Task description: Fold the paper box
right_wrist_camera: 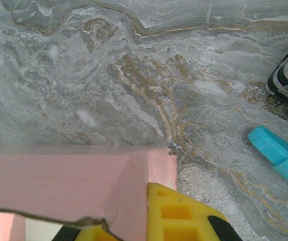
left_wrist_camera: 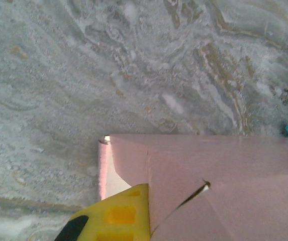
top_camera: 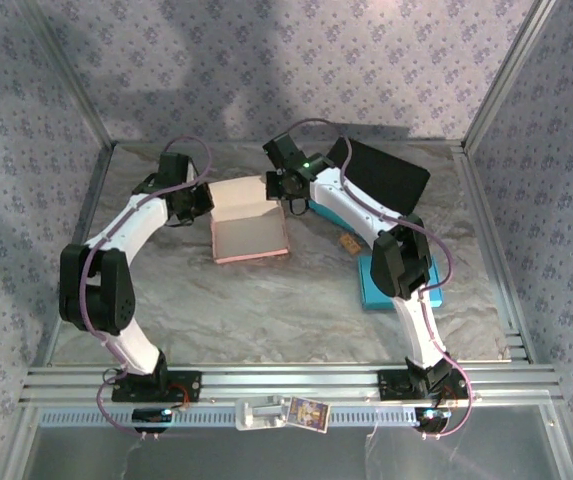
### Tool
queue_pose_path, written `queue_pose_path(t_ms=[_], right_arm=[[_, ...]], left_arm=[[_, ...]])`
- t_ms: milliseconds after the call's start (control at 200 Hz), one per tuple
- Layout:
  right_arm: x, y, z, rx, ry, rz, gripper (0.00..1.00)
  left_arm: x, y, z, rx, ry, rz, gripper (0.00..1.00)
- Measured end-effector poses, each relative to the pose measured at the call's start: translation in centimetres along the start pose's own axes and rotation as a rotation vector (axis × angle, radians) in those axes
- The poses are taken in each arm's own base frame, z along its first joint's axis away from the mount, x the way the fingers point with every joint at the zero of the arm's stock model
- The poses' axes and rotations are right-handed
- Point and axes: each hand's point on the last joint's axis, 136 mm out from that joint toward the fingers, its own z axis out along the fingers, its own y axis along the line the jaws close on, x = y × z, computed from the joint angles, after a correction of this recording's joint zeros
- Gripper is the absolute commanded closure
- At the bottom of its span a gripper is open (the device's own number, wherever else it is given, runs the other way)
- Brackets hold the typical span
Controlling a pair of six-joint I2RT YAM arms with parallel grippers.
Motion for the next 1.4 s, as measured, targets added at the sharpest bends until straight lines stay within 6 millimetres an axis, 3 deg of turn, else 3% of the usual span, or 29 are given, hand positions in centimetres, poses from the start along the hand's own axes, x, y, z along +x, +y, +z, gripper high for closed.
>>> queue_pose_path(t_ms=[235,675,730,835,949,1089,1224,1399], right_arm=[[1.8,-1.3,0.5,-0.005,-0.049,0.03,1.0],[3.8,-1.0,0.1,-0.048,-0.088,0.053,1.0],[4.2,-1.0,0.1,-0.041,-0.074,0.061,0.91],[5.3,-1.4,-0.2,-0.023,-0.015,0.105,0.56],[7.2,-2.0,-0.9,-0.006,0.099,0.16,0.42],[9.3,-1.7,-2.2,-0.038,0.215,0.241,0.4],[10.8,-1.6,-4.8,-0.078,0.276,0.302,0.4],[9.5,-0.9,-9.5,-0.159,0.24,0.352,0.42]], left_arm=[[1.2,-0.3,1.6,0.047,-0.056,0.037,1.0],[4.0,0.4,1.1,0.091,-0.114,0.067,1.0],[4.4,0.5,1.1,0.088,-0.116,0.073,1.0],[4.9,0.5,0.9,0.079,-0.127,0.084,1.0],[5.5,0.5,0.6,0.054,-0.136,0.098,1.0],[6.5,0.2,0.3,0.02,-0.145,0.129,1.0],[6.8,-0.1,0.3,-0.002,-0.155,0.148,1.0],[7.1,-0.1,0.2,-0.035,-0.166,0.17,1.0]])
